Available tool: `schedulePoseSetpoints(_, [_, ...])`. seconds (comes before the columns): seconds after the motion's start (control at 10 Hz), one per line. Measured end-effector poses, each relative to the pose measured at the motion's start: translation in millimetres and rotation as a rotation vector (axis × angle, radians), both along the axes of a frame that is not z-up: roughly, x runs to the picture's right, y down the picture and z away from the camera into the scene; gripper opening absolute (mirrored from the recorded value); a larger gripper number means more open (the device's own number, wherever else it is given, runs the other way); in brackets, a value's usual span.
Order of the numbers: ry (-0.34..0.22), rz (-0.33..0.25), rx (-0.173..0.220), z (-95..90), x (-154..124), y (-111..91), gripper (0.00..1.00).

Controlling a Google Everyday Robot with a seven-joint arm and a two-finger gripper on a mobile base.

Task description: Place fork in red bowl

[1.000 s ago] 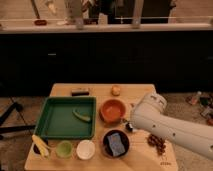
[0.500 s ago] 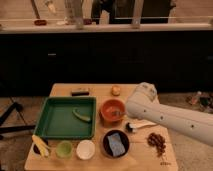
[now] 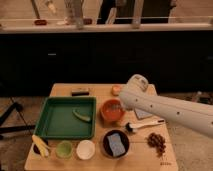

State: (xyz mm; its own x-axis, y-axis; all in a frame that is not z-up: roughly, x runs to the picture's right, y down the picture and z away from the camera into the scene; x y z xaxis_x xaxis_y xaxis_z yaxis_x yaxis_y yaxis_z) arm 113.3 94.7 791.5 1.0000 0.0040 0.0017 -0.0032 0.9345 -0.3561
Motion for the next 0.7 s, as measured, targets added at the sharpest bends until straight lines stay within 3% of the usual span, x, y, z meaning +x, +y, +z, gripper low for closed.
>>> schedulePoseSetpoints(0.7, [-0.003,-0.004,-0.005,2.6,-1.1,-0.8,0.0])
